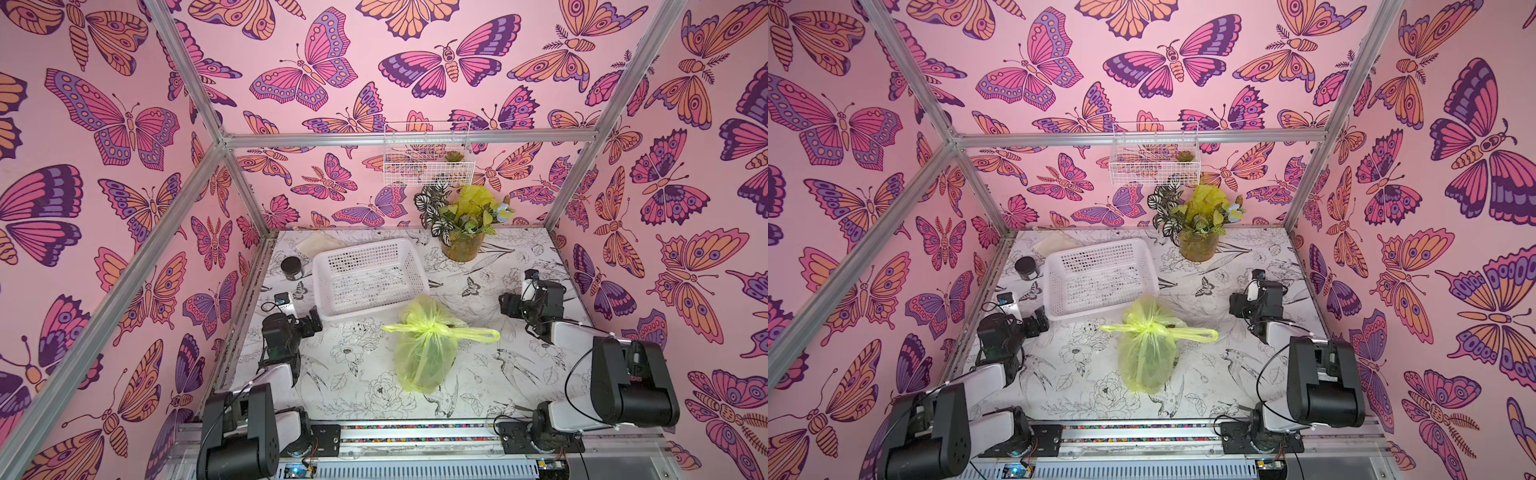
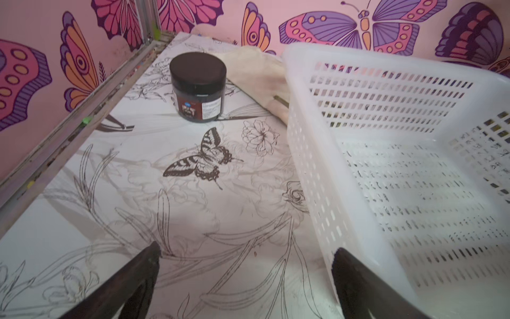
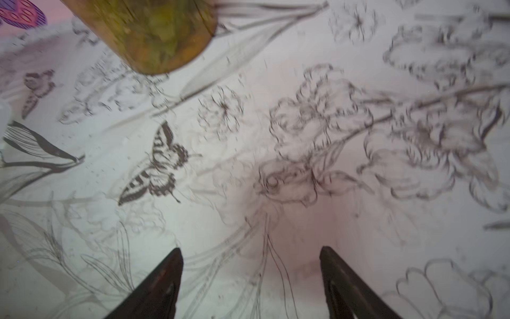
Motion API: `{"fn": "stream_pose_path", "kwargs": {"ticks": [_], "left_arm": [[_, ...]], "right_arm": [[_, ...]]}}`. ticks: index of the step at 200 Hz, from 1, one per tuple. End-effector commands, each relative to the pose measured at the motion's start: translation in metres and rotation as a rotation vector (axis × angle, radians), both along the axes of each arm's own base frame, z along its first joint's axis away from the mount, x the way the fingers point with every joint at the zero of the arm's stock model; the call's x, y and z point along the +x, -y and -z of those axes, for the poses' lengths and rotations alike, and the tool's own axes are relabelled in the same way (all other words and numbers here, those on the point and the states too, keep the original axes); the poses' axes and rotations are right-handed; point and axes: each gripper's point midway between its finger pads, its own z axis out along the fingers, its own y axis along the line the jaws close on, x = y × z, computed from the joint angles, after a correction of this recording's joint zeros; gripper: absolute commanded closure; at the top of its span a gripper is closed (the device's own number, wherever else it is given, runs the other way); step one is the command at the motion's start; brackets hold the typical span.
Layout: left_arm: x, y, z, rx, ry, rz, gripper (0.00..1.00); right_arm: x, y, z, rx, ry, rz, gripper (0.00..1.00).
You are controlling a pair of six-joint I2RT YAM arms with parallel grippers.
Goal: Place the pineapple into a plastic bag & tie a knot
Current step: Reset both arms
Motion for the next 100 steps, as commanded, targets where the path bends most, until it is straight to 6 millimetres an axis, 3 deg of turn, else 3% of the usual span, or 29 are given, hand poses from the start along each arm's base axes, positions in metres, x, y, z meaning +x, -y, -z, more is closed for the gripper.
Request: {"fn": "stream_pose_path", "kwargs": {"ticks": [1, 61, 70, 76, 100], "left_arm": [[0.021, 0.009, -0.027, 0.009, 0.135, 0.079, 0.00], [0.043, 0.048, 0.002, 0.079, 0.104, 0.254, 0.00], [0.040, 0.046, 0.011, 0.084, 0.044, 0.236, 0.00], [0.050, 0.044, -0.002, 0.095, 0.066, 0.222, 0.00], [0.053, 0.026, -0.008, 0.107, 0.104, 0.097, 0.01]], "right_arm": [[0.022, -0.006, -0.026, -0.046, 0.187, -0.040, 0.20], [0.009, 0.001, -0.025, -0.069, 0.326, 0.022, 0.05], [0.007, 0.001, -0.021, -0.079, 0.258, 0.012, 0.03], [0.008, 0.001, -0.019, -0.080, 0.259, 0.017, 0.01], [0.009, 0.004, -0.022, -0.079, 0.293, 0.044, 0.01]]}}
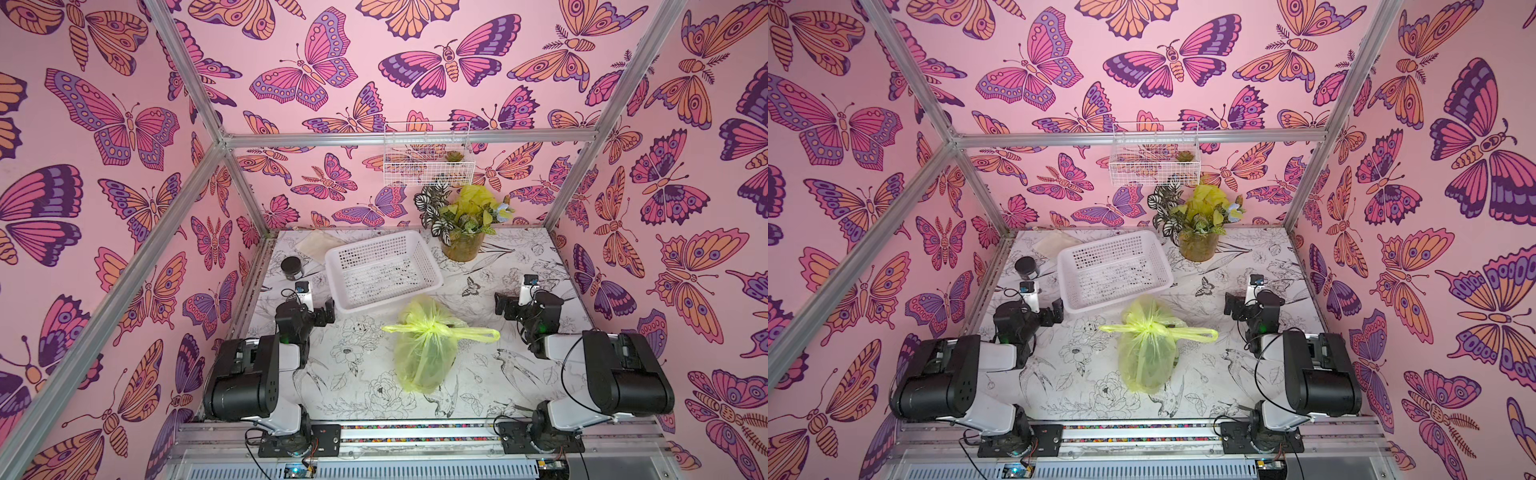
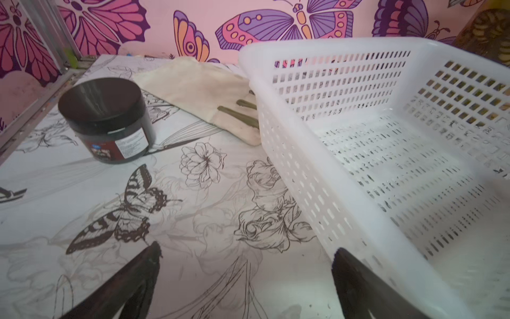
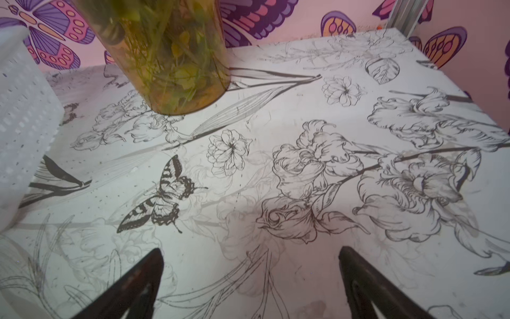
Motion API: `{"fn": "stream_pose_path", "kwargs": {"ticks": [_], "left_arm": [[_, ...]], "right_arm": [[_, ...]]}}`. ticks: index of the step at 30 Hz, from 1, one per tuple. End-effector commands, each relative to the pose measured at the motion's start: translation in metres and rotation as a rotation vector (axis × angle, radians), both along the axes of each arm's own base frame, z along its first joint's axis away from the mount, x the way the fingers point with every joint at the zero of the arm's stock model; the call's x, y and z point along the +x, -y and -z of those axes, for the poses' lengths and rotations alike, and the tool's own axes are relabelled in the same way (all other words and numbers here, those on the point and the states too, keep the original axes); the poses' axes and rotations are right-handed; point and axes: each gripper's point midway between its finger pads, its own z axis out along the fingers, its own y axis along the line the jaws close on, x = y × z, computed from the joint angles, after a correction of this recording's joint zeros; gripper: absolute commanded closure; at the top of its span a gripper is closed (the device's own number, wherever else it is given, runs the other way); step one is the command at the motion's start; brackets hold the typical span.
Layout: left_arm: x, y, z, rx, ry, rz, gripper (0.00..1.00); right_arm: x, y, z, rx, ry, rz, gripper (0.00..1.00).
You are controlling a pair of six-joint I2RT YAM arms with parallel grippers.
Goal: Place the pineapple into a plastic bag & tie a knot
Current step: Reset both arms
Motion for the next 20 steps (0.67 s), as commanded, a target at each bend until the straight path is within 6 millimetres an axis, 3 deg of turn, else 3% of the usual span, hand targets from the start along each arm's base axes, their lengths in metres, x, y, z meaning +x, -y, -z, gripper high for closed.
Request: {"fn": "stream_pose_path", "kwargs": {"ticks": [1, 4, 20], "left_arm": [[0.007, -0.016, -0.011, 0.035, 0.046, -0.097, 0.01], [0.009, -0.011, -0.003, 0.057, -0.007, -0.077, 0.01], [0.011, -0.007, -0.001, 0.078, -0.021, -0.072, 0.01]], "right_arm": [[0.008, 0.005, -0.016, -0.013, 0.069, 0.036, 0.01], [0.008, 0.005, -0.014, -0.015, 0.046, 0.036, 0.01], [0.006, 0.004, -0.016, -0.024, 0.050, 0.039, 0.01]]}}
